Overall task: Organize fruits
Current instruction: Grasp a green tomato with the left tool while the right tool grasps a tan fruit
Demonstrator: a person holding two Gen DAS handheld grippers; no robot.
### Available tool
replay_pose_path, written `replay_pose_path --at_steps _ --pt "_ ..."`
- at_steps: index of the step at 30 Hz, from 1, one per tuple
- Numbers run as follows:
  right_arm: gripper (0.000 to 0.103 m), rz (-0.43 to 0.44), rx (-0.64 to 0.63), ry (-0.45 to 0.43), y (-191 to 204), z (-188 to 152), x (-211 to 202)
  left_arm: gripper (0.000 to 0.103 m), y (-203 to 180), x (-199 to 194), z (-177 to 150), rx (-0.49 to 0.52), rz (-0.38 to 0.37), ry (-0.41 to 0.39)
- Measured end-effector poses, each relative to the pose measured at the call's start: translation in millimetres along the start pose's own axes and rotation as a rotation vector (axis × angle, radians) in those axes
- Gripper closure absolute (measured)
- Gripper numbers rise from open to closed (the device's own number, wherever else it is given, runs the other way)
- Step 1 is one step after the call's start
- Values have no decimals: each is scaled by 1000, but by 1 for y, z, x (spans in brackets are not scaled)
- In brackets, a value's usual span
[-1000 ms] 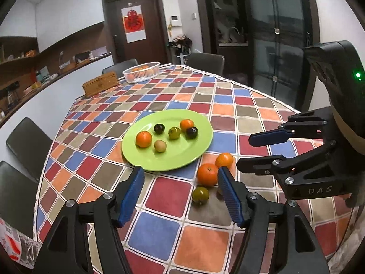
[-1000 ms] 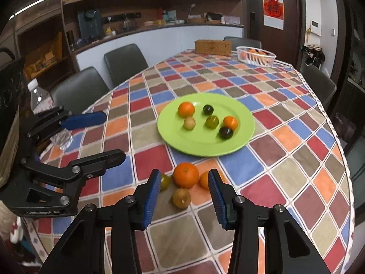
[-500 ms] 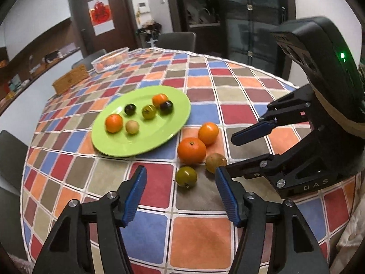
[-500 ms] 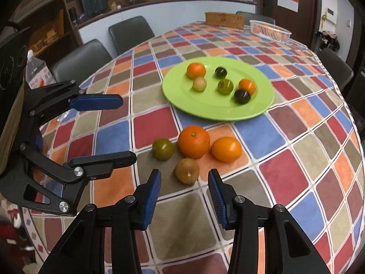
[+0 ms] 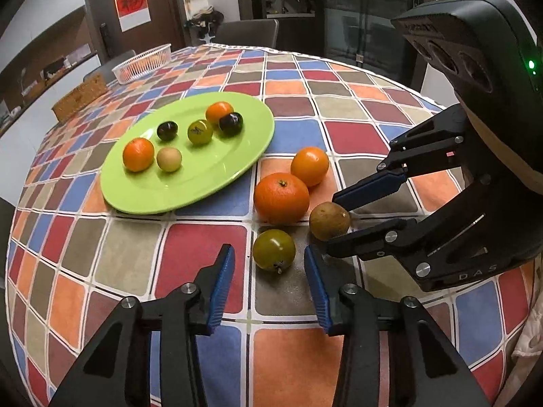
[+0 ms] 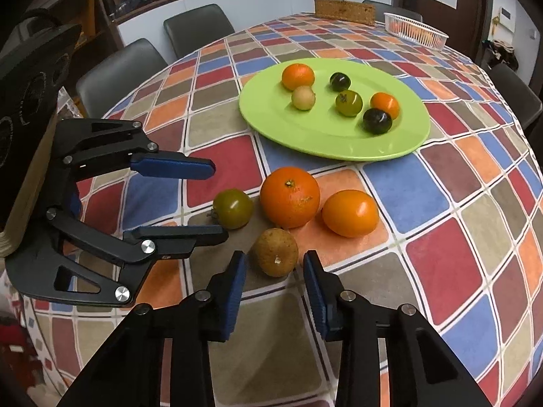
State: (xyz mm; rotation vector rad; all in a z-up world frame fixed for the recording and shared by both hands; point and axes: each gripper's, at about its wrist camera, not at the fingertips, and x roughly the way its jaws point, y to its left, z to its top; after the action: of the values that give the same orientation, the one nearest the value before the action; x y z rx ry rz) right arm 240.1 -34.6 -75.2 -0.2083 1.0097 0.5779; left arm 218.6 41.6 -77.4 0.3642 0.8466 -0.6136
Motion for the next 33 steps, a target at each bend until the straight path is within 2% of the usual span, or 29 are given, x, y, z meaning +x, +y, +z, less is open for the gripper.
replay_pose_path --at_steps 10,17,33 --pt "74 18 -10 -4 -3 4 3 75 0 8 5 -18 -25 5" --pt "74 14 7 -18 -6 1 -2 76 -1 4 5 -51 -31 -2" --pt "74 12 29 -112 -8 4 -33 76 -9 -33 11 -142 57 -62"
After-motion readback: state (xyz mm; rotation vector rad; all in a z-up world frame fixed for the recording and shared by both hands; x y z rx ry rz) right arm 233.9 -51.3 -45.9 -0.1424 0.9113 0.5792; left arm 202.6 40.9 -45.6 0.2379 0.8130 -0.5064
